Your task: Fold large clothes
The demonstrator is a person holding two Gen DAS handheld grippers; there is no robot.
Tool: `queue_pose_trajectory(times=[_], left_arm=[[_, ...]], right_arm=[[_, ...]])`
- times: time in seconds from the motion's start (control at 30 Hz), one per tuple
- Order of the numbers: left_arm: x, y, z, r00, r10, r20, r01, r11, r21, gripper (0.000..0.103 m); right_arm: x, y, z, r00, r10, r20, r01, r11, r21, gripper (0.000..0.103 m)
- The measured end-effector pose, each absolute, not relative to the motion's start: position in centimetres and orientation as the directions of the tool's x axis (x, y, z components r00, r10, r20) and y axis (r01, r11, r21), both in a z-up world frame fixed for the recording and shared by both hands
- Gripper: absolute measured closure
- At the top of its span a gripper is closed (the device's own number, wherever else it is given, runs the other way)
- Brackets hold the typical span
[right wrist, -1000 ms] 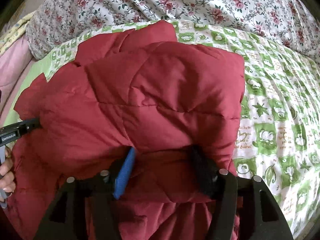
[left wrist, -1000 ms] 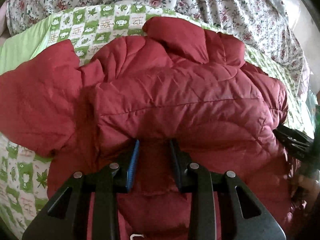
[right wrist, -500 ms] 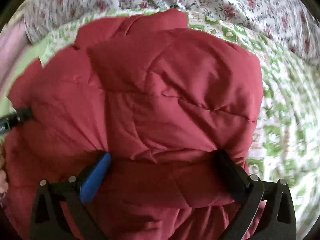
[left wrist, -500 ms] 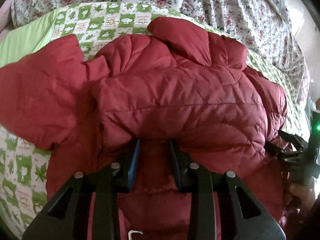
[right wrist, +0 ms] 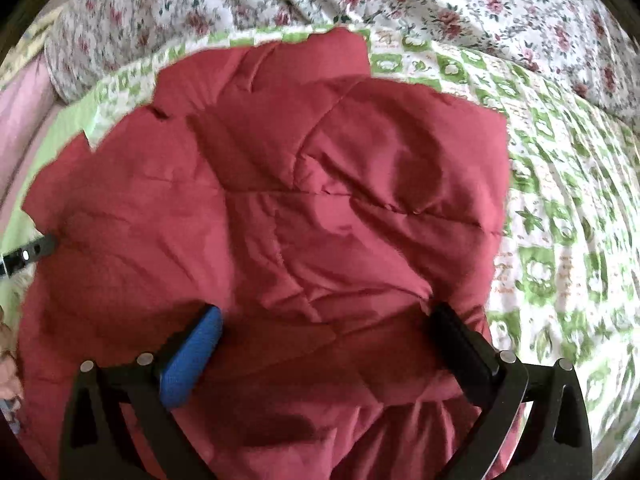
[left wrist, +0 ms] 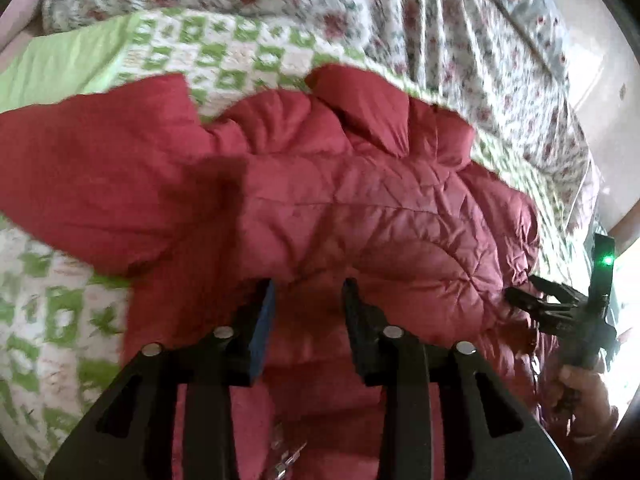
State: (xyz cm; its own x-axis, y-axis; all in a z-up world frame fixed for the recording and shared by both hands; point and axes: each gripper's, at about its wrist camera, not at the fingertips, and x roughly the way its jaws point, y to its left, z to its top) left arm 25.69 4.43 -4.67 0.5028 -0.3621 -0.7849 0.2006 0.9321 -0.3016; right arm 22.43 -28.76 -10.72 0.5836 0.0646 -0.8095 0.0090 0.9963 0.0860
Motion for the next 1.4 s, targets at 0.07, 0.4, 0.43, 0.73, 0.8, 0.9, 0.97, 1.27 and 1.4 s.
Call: queue_pose_trajectory(times=[0.07, 0.4, 0.43, 0.73, 0.8, 0.9, 0.97, 1.27, 1.4], left_arm=[[25.1, 6.1, -4.1, 0.524, -0.347, -0.778, 0.171, 0.938, -0.303, 0.062], [25.1, 15.2, -4.3, 0.555, -0.303, -0.775, 0.002, 0.932, -0.363, 0.061], [25.1, 15.8, -4.3, 0.558, -0.298, -0.774, -0.012, 0.930, -0.367, 0.061], [26.7, 24.5, -4.5, 0.605, -0.179, -0.776, -0.238, 0.889, -0.391, 0.051], [27.4, 26.2, -4.7, 0.610, -0.180, -0.772, -0.274, 0.866, -0.419, 0.051], [28.6, 28.5, -5.3, 0.611, -0.197, -0.767, -0.312, 0.830, -0.462, 0.051], [29.5, 29.5, -5.8, 0.606, -0.199, -0.770, -0.338, 0.812, -0.476, 0.051], [32.2, 32.3, -7.6, 0.610, -0.185, -0.771, -0.390, 0.776, -0.495, 0.051], [33.8, 34.5, -9.3, 0.613, -0.199, -0.765, -0.430, 0.728, -0.534, 0.051]], right_arm=[[21.4, -28.7, -9.7, 0.605, 0.086, -0.792, 0.006, 0.994, 0.113, 0.000], [17.3, -26.1, -6.3, 0.636, 0.147, -0.757, -0.068, 0.989, 0.135, 0.000], [17.1, -25.6, -6.2, 0.635, 0.150, -0.758, -0.077, 0.988, 0.131, 0.000], [14.5, -22.3, -6.3, 0.616, 0.205, -0.761, -0.185, 0.976, 0.113, 0.000], [14.0, -21.6, -6.4, 0.605, 0.222, -0.765, -0.210, 0.971, 0.116, 0.000], [13.5, -21.0, -6.2, 0.611, 0.231, -0.757, -0.223, 0.968, 0.115, 0.000], [13.1, -20.9, -6.1, 0.621, 0.236, -0.748, -0.226, 0.967, 0.117, 0.000], [12.5, -21.4, -6.3, 0.621, 0.284, -0.730, -0.216, 0.958, 0.189, 0.000], [12.2, -21.0, -6.4, 0.617, 0.286, -0.733, -0.224, 0.957, 0.185, 0.000]])
